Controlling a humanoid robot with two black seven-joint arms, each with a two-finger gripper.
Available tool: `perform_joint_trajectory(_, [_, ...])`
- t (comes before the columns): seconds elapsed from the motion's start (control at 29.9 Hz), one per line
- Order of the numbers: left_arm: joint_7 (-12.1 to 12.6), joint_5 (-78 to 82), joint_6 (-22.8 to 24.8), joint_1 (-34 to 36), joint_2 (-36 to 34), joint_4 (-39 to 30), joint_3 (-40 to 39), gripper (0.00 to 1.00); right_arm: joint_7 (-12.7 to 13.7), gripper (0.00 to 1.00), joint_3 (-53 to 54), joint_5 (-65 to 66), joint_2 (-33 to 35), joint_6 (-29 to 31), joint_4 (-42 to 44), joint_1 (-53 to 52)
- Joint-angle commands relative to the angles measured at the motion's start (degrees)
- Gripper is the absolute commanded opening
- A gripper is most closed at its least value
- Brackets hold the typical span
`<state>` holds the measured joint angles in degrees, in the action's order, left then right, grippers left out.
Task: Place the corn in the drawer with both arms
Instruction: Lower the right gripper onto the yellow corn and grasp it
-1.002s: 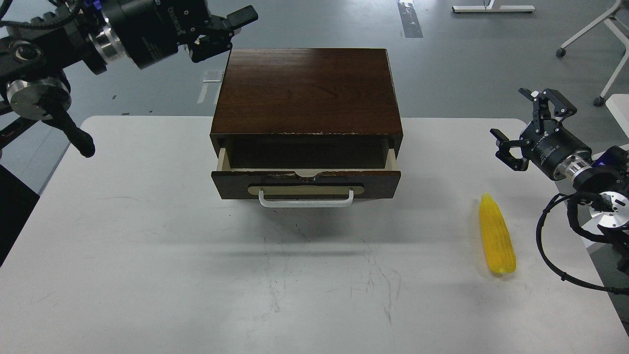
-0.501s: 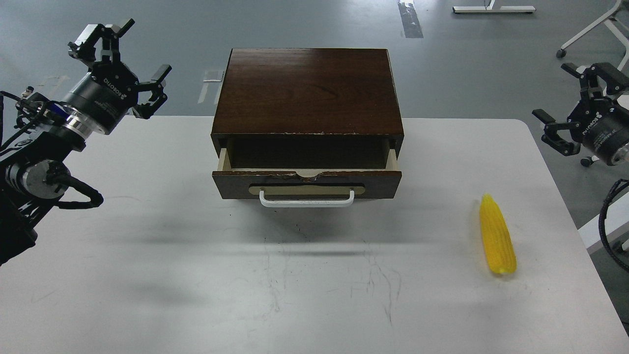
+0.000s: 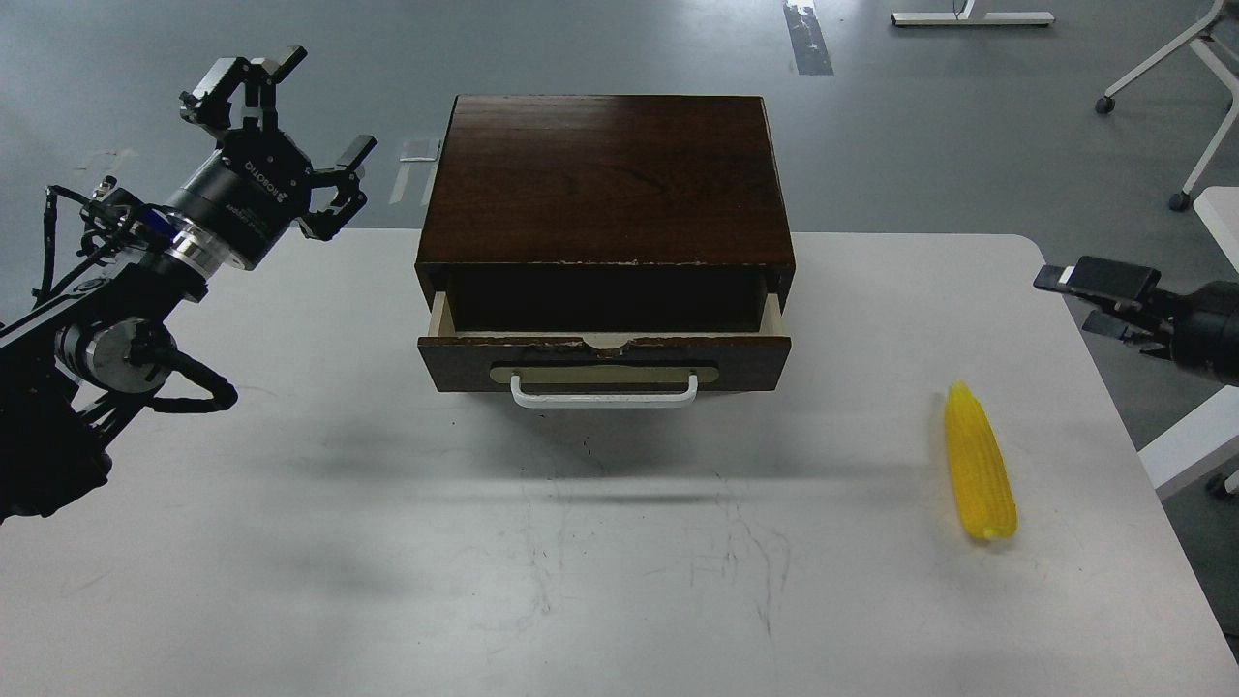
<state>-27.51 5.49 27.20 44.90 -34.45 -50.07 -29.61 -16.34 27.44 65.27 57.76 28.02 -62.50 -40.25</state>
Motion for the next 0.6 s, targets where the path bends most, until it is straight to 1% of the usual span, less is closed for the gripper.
perform_joint_trajectory(0.0, [0.1,0.0,0.3,0.0,-0.3,-0.1,0.0,0.98,0.1,1.0,-4.9,5.9,-0.5,0.0,-1.3,0.1])
perform_joint_trajectory(0.2, [0.1,0.1,0.4,0.4,-0.1,-0.1,0.0,0.98,0.0,1.0,-9.6,12.3,-0.8,0.0,-1.3,0.0])
perform_joint_trajectory(0.57, [0.0,0.2,0.8,0.3,0.1,0.0,0.3,0.98,0.1,1.0,-11.4,13.0,-5.0,0.0,-1.3,0.3])
